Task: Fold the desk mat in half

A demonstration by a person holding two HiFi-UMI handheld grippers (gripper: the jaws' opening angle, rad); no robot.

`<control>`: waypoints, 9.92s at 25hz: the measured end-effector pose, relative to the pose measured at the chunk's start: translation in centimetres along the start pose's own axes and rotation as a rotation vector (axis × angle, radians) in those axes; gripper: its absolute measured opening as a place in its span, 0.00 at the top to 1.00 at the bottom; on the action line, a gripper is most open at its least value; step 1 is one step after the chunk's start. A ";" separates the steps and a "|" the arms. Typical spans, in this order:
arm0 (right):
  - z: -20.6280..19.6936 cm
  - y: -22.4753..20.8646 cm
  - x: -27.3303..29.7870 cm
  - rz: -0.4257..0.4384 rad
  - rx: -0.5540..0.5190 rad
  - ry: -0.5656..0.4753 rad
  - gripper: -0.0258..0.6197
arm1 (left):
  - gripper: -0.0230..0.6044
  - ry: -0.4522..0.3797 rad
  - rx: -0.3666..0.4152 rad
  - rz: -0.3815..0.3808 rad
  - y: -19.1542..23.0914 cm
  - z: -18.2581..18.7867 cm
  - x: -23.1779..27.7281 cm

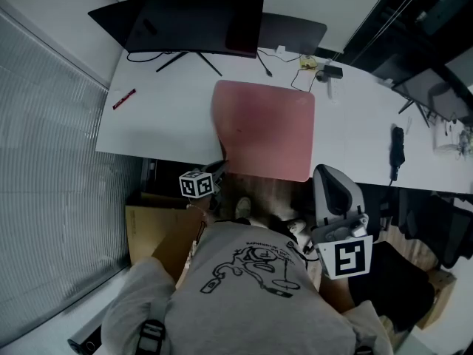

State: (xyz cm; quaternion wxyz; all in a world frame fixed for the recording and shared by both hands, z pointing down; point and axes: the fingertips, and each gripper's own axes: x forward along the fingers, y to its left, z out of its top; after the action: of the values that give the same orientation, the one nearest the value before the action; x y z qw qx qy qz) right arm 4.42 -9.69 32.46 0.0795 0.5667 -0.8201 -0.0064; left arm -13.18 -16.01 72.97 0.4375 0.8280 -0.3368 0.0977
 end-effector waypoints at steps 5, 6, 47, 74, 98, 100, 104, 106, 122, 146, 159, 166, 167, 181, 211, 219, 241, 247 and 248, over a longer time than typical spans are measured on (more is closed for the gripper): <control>0.1 -0.4 -0.4 -0.006 0.002 0.001 0.95 | 0.91 0.008 0.020 -0.009 -1.0 -0.1 0.4; 0.1 -0.5 -0.5 -0.007 0.002 -0.002 0.95 | 0.91 0.009 0.021 -0.010 -1.1 -0.2 0.5; -0.5 -4.0 -3.6 -0.024 0.017 0.000 0.95 | 0.91 0.056 0.119 -0.070 -7.5 -1.5 3.3; -0.8 -5.7 -4.6 -0.020 0.022 0.000 0.95 | 0.91 0.089 0.159 -0.086 -10.3 -2.5 4.8; -0.2 -8.0 -5.3 -0.008 0.014 -0.019 0.95 | 0.91 0.115 0.185 -0.100 -12.9 -3.4 6.7; -0.3 -8.3 -5.6 -0.009 0.015 -0.016 0.95 | 0.91 0.119 0.187 -0.104 -13.3 -3.6 6.9; -0.3 -8.9 -6.1 -0.014 0.017 -0.023 0.95 | 0.91 0.134 0.196 -0.107 -13.9 -4.1 7.3; -0.3 -9.1 -6.2 -0.016 0.018 -0.025 0.95 | 0.91 0.142 0.194 -0.108 -14.1 -4.3 7.5; -0.6 -10.1 -6.7 -0.016 0.027 -0.027 0.95 | 0.91 0.181 0.204 -0.114 -15.0 -4.9 8.3; -1.2 -12.2 -8.5 -0.032 0.049 -0.026 0.95 | 0.91 0.224 0.236 -0.120 -17.3 -6.2 9.9; -1.4 -13.9 -9.6 -0.044 0.049 -0.025 0.95 | 0.91 0.244 0.245 -0.125 -18.8 -7.0 11.4; -1.7 -14.7 -10.3 -0.056 0.048 -0.025 0.95 | 0.91 0.254 0.252 -0.136 -19.7 -7.5 12.3; -1.8 -14.8 -10.4 -0.057 0.048 -0.024 0.95 | 0.91 0.257 0.254 -0.136 -19.8 -7.6 12.4; -2.1 -16.0 -11.3 -0.063 0.050 -0.016 0.95 | 0.91 0.272 0.265 -0.140 -21.1 -8.3 13.8; -2.8 -18.8 -13.6 -0.115 0.044 0.003 0.95 | 0.91 0.338 0.309 -0.167 -23.3 -9.7 17.4; -2.8 -19.3 -14.0 -0.121 0.038 0.012 0.95 | 0.91 0.357 0.318 -0.173 -23.6 -10.4 18.2; -3.3 -20.1 -15.4 -0.145 0.029 0.026 0.95 | 0.91 0.468 0.389 -0.084 -21.8 -14.2 20.9; -3.3 -19.4 -15.3 -0.148 0.032 0.024 0.95 | 0.88 0.459 0.401 -0.083 -22.0 -14.5 20.3; -3.1 -19.2 -15.2 -0.147 0.031 0.021 0.95 | 0.88 0.458 0.404 -0.087 -22.1 -14.5 20.1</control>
State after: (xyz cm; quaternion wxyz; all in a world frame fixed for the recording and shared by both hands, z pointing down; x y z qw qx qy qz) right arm 27.93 -2.18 31.76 0.0786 0.6265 -0.7754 0.0063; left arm 18.09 -5.44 76.25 0.3323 0.8684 -0.1676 0.3277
